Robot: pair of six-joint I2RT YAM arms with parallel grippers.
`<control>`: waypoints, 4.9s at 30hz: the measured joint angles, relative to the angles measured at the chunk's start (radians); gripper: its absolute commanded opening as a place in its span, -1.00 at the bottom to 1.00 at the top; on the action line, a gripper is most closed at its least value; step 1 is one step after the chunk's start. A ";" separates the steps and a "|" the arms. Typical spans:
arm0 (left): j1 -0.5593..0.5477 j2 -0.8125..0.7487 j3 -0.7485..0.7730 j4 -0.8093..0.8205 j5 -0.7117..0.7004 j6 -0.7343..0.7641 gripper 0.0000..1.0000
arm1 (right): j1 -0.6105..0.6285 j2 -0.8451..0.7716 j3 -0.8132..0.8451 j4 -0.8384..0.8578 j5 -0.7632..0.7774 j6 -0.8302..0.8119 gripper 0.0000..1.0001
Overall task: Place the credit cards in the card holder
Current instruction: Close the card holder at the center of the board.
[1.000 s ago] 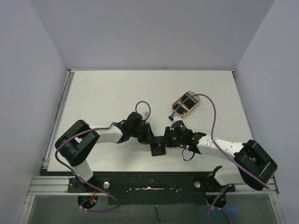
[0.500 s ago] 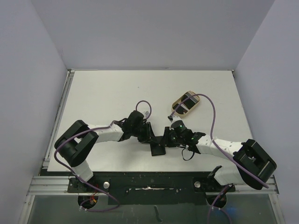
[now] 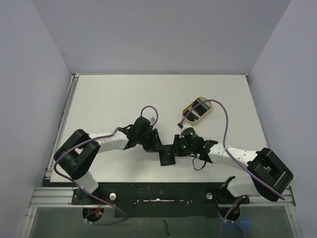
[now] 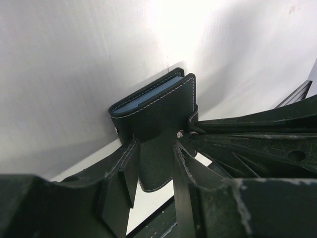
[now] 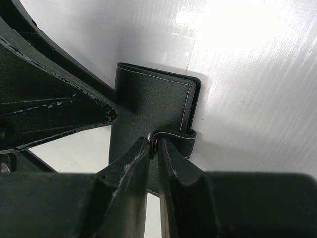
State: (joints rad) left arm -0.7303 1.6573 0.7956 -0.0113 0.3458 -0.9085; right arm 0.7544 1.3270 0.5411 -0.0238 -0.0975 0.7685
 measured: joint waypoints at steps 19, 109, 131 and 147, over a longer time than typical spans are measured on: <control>0.006 0.024 0.002 0.001 0.004 0.025 -0.45 | 0.000 0.029 0.032 -0.023 -0.019 -0.005 -0.64; 0.005 0.026 0.002 0.005 0.005 0.022 -0.45 | 0.003 0.077 0.079 -0.081 -0.039 0.023 -0.76; 0.006 0.029 -0.005 0.013 0.006 0.017 -0.45 | 0.075 0.231 0.291 -0.338 0.070 0.023 -0.80; 0.011 0.023 -0.012 0.015 0.003 0.002 -0.39 | 0.107 0.319 0.399 -0.471 0.117 0.022 -0.81</control>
State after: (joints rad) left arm -0.7193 1.6806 0.7834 0.0036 0.3492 -0.9062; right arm 0.8612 1.6463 0.9398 -0.4950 0.0193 0.7902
